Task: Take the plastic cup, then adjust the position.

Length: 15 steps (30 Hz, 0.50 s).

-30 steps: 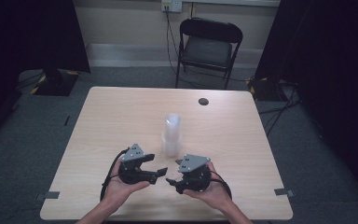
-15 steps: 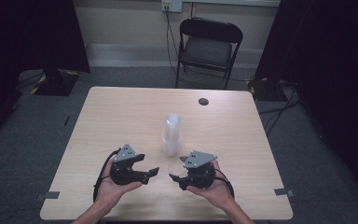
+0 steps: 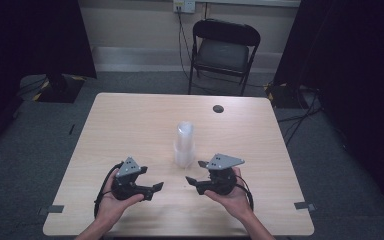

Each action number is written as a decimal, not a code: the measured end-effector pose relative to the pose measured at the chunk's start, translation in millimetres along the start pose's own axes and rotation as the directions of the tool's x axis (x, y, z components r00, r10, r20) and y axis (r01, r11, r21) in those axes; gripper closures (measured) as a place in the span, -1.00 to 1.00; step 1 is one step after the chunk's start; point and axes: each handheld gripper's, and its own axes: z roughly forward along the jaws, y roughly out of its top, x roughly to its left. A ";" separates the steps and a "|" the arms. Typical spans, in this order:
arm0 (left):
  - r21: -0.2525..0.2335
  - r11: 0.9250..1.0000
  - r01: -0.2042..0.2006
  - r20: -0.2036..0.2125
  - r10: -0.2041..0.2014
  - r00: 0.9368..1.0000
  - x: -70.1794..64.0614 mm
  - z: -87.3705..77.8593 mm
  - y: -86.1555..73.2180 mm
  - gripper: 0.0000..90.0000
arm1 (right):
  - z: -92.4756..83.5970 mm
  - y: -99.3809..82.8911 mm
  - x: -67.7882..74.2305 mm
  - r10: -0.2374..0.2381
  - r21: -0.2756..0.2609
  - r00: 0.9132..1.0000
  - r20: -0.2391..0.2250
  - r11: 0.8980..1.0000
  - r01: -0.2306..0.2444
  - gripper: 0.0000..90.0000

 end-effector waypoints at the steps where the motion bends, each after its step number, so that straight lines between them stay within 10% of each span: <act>1: 0.000 1.000 0.000 0.000 0.000 1.000 0.0 0.0 0.0 -0.64 | -0.1 -0.1 -1.9 0.008 -0.006 1.000 0.003 1.000 -0.008 -0.30; 15: 0.029 1.000 0.009 -0.019 -0.009 1.000 10.4 -2.0 -8.1 -0.64 | -11.7 3.3 -26.8 0.101 -0.069 0.990 0.094 0.993 -0.095 -0.30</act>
